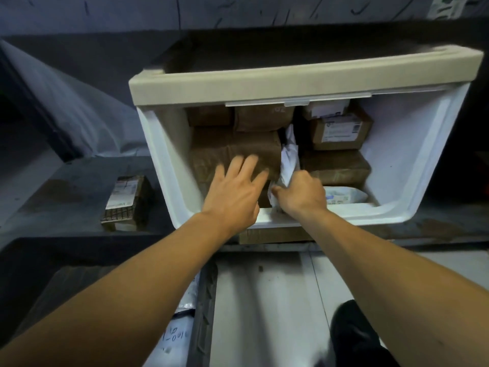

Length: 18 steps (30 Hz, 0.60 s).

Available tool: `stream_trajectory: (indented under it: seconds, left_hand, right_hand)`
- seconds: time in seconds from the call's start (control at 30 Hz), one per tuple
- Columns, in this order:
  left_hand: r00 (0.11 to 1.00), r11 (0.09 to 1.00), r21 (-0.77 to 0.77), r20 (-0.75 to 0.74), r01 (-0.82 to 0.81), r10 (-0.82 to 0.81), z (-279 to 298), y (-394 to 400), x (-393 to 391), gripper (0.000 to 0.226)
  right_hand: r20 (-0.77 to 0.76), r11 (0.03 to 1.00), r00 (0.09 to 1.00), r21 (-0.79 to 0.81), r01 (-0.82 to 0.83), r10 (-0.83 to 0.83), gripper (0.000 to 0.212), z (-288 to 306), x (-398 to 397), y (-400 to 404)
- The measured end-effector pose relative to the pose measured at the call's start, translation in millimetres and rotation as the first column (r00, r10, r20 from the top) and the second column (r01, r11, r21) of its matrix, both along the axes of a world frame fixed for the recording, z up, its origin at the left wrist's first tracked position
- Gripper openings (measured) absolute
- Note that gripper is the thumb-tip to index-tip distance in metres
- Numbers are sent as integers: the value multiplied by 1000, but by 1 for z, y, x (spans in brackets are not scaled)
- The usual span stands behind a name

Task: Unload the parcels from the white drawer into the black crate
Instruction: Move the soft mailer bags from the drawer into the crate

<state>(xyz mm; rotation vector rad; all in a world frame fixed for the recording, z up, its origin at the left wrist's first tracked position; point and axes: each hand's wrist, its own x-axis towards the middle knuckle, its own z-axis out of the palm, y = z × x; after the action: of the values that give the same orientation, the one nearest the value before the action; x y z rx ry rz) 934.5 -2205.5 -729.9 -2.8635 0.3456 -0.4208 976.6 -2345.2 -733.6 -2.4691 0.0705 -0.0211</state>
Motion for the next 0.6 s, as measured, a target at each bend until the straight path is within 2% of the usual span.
stream_trajectory:
  seconds: [0.1, 0.27, 0.37, 0.47, 0.53, 0.57, 0.6]
  left_hand:
    - [999, 999, 31, -33, -22, 24, -2, 2, 1, 71]
    - [987, 999, 4, -155, -49, 49, 1, -2, -1, 72]
    - [969, 996, -59, -243, -64, 48, 10, -5, -7, 69]
    - [958, 971, -222, -285, -83, 17, 21, -3, -17, 63]
    - [967, 915, -392, -253, -95, -8, 30, -4, -26, 52]
    - [972, 846, -518, -235, -124, -2, 35, -6, -31, 44]
    - [970, 726, -663, -242, -181, 21, 41, -7, -36, 38]
  right_hand:
    - [12, 992, 1000, 123, 16, -18, 20, -1, 0, -3]
    - [22, 938, 999, 347, 18, -27, 27, 20, -9, -30]
    - [-1, 887, 1000, 462, 18, -19, 13, 33, -16, -49]
    - [-15, 818, 1000, 574, 25, -20, 8, 49, -27, -67]
    - [-27, 768, 1000, 641, 9, 10, 10, 60, -36, -77]
    - [-36, 745, 998, 667, -11, 48, 10, 65, -41, -81]
    - [-53, 722, 994, 691, -32, 96, 10, 69, -46, -83]
